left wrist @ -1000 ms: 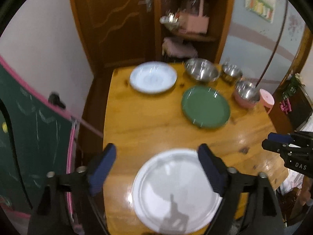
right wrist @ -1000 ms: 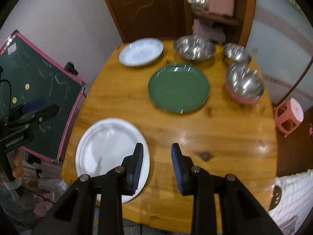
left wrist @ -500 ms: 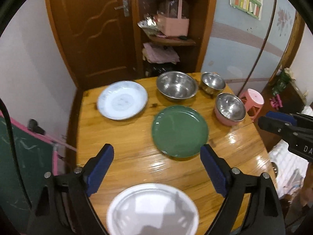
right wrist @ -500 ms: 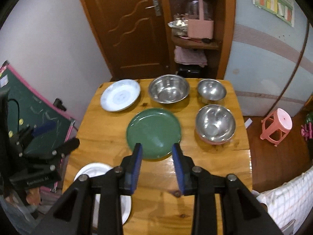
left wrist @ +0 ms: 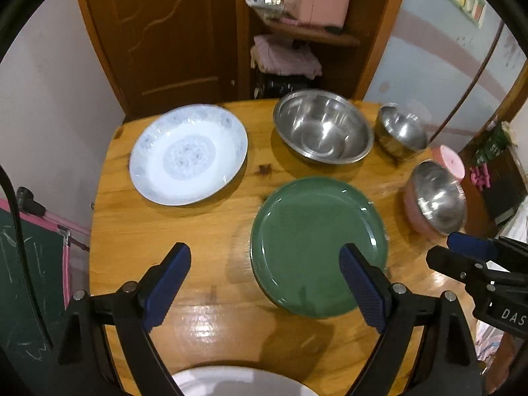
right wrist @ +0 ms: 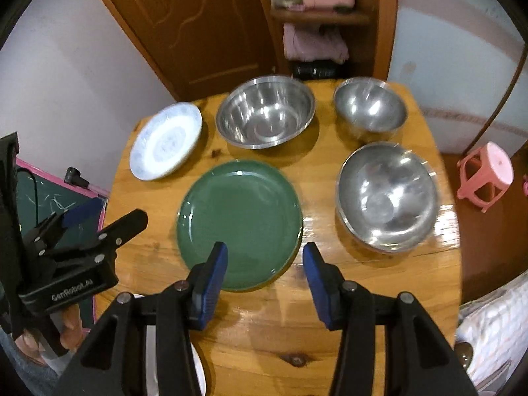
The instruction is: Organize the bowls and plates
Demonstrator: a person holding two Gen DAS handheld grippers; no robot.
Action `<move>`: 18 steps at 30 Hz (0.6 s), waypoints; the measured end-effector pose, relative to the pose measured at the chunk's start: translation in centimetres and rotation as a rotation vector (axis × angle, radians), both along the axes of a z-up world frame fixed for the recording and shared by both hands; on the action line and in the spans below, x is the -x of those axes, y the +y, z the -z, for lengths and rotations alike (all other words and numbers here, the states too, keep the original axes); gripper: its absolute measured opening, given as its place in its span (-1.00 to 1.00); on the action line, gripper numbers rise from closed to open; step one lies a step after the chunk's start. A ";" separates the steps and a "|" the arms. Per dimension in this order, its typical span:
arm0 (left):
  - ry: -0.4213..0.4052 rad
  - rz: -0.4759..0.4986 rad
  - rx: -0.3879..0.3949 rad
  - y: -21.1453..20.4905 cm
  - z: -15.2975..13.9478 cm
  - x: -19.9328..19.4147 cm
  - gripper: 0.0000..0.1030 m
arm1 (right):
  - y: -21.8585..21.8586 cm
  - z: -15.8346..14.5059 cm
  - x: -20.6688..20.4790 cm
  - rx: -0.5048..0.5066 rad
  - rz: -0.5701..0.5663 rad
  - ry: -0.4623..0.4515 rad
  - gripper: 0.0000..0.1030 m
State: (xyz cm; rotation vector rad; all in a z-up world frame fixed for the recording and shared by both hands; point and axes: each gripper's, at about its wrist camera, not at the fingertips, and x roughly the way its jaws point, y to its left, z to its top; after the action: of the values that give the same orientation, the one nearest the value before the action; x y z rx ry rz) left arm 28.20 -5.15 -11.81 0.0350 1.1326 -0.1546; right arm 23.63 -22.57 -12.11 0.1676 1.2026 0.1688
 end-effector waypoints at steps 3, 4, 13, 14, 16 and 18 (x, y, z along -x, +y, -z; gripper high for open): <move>0.038 0.014 -0.003 0.1 1.9 -1.2 0.76 | -0.3 2.1 -1.4 -0.010 0.006 0.050 -0.07; 0.052 0.017 -0.001 0.2 2.5 -1.5 0.76 | -0.4 2.5 -1.7 -0.013 0.007 0.060 -0.07; 0.179 0.000 0.066 1.5 7.4 -3.7 0.72 | -1.5 6.8 -4.5 -0.046 0.028 0.156 -0.10; 0.187 -0.002 0.074 1.7 7.7 -3.8 0.70 | -1.7 7.3 -4.8 -0.053 0.030 0.168 -0.15; 0.207 -0.006 0.093 2.0 8.3 -4.1 0.56 | -1.8 7.9 -5.0 -0.061 0.033 0.186 -0.25; 0.232 -0.005 0.117 2.2 8.9 -4.3 0.43 | -2.0 8.6 -5.3 -0.072 0.034 0.203 -0.31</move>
State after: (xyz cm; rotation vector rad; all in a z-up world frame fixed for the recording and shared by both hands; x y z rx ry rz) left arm 32.49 -2.99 -20.75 -0.0921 1.3532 -0.2240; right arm 28.94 -24.58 -20.67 0.2730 1.3958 0.1686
